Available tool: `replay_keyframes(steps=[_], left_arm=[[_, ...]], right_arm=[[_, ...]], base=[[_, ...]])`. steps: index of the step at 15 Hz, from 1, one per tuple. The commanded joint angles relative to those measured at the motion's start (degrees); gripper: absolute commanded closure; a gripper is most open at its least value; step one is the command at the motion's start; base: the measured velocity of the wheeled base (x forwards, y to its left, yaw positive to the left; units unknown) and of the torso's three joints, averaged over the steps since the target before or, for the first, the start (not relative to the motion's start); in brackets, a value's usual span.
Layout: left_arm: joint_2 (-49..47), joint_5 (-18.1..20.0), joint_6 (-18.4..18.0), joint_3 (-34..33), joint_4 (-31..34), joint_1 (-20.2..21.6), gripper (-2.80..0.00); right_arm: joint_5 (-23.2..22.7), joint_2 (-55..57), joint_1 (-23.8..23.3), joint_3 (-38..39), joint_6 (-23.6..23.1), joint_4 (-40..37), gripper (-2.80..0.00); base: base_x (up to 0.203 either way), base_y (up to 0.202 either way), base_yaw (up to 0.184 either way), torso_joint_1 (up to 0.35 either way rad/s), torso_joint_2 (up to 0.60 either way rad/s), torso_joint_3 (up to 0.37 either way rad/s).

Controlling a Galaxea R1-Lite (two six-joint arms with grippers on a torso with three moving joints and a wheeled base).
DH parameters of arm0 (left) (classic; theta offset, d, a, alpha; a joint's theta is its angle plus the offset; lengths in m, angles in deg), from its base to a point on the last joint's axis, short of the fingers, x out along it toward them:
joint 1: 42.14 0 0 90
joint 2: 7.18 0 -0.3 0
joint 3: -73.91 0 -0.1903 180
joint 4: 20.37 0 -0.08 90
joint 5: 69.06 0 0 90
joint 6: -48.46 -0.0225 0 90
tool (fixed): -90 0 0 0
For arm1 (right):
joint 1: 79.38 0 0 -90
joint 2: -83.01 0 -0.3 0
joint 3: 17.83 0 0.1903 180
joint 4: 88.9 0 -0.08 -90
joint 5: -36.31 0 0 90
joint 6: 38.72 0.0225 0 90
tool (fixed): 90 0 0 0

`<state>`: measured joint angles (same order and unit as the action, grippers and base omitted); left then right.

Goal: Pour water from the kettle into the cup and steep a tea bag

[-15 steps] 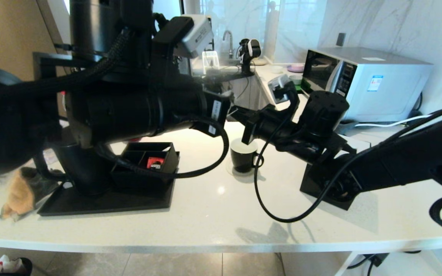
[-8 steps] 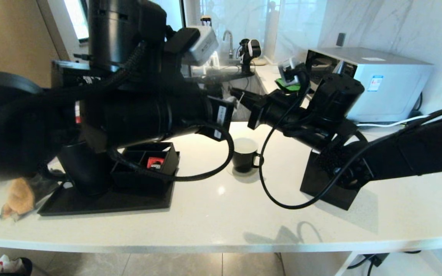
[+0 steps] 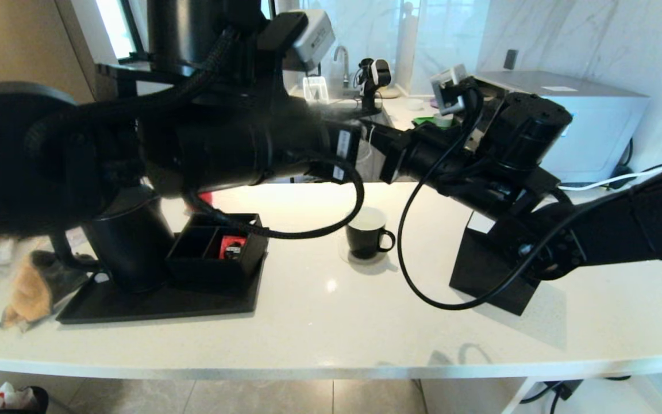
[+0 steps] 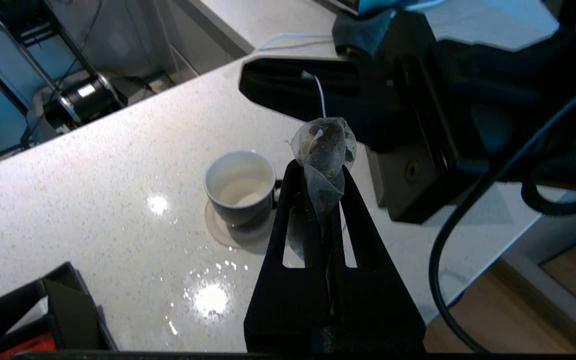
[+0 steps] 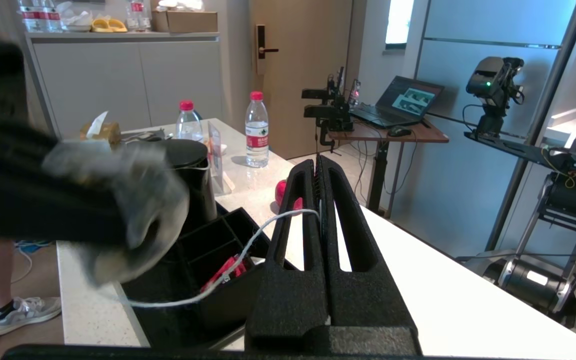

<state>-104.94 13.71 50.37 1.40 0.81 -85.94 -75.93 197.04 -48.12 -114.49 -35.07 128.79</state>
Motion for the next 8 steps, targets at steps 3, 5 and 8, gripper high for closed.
replay_keyframes(steps=[3,5,8], left_arm=[[-1.5,-0.7,-0.1,2.5,0.0,0.8,0.00],[-1.6,-0.7,-0.1,2.5,-0.1,0.8,0.00],[-1.6,-0.7,-0.1,2.7,0.0,0.8,0.00]], right_arm=[[-0.2,-0.3,0.1,-0.2,-0.1,-0.3,0.00],[-0.2,-0.3,0.1,-0.4,-0.1,-0.4,0.00],[-0.2,-0.7,0.1,-0.3,-0.1,-0.4,0.00]], base=[[0.000,0.000,0.000,0.000,0.00,0.000],[0.000,0.000,0.000,0.000,0.00,0.000],[0.000,0.000,0.000,0.000,0.00,0.000]])
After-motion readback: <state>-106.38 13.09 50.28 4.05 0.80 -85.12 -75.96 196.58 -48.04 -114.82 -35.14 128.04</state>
